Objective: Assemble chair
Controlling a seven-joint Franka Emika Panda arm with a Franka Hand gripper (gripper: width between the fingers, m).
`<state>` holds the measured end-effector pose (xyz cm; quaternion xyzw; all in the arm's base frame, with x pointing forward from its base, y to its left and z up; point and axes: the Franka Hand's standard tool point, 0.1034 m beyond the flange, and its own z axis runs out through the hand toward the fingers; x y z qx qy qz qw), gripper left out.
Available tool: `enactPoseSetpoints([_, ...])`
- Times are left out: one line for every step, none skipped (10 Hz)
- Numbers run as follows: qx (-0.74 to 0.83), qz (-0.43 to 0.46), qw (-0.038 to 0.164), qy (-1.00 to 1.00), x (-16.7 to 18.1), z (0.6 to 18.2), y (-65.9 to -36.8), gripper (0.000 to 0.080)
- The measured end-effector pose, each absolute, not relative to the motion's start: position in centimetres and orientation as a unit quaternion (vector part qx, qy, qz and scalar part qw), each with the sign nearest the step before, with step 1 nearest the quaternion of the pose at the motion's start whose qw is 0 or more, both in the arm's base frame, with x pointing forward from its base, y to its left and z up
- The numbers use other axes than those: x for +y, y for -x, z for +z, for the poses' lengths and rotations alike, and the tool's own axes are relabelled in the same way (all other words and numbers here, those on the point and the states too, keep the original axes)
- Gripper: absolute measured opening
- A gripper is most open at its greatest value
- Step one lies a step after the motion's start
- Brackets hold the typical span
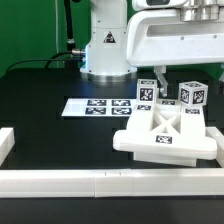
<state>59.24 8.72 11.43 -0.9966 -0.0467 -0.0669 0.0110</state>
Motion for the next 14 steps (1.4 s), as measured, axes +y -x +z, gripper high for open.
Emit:
enactPoseSetpoints([-0.079,-0.07,0.008,0.994,8.67,11.46,-59.33,0.0649])
enactPoseSetpoints([-0.091,-0.071,0.006,0.993,8.5,11.46,-59.36,0.0619])
enactPoseSetpoints([-0.087,-0.071,0.007,0.994,8.52,11.45,-59.35,0.0619])
enactPoseSetpoints([-0.087,-0.071,0.007,0.994,8.51,11.45,-59.35,0.0446])
enactPoseSetpoints([-0.08,-0.071,0.007,0.994,8.51,11.45,-59.35,0.028])
enactPoseSetpoints([-0.07,-0.07,0.008,0.995,8.5,11.44,-59.35,0.028])
enactPoseSetpoints([-0.071,-0.07,0.008,0.995,8.5,11.44,-59.35,0.0282])
enactPoseSetpoints([-0.044,-0.07,0.011,0.996,8.53,11.44,-59.35,0.0282])
enactPoseSetpoints([-0.001,-0.07,0.014,0.997,8.49,11.45,-59.36,0.0282])
enactPoseSetpoints([0.02,-0.071,0.015,0.997,8.28,11.46,-59.42,0.0282])
enactPoseSetpoints([0.076,-0.07,0.019,0.994,8.31,11.45,-59.41,0.0282])
enactPoseSetpoints([0.122,-0.074,0.023,0.99,8.27,11.46,-59.48,0.0282])
enactPoseSetpoints([0.178,-0.076,0.027,0.981,8.34,11.44,-59.5,0.0284])
enactPoseSetpoints([0.231,-0.081,0.031,0.969,8.48,11.36,-59.57,0.0284])
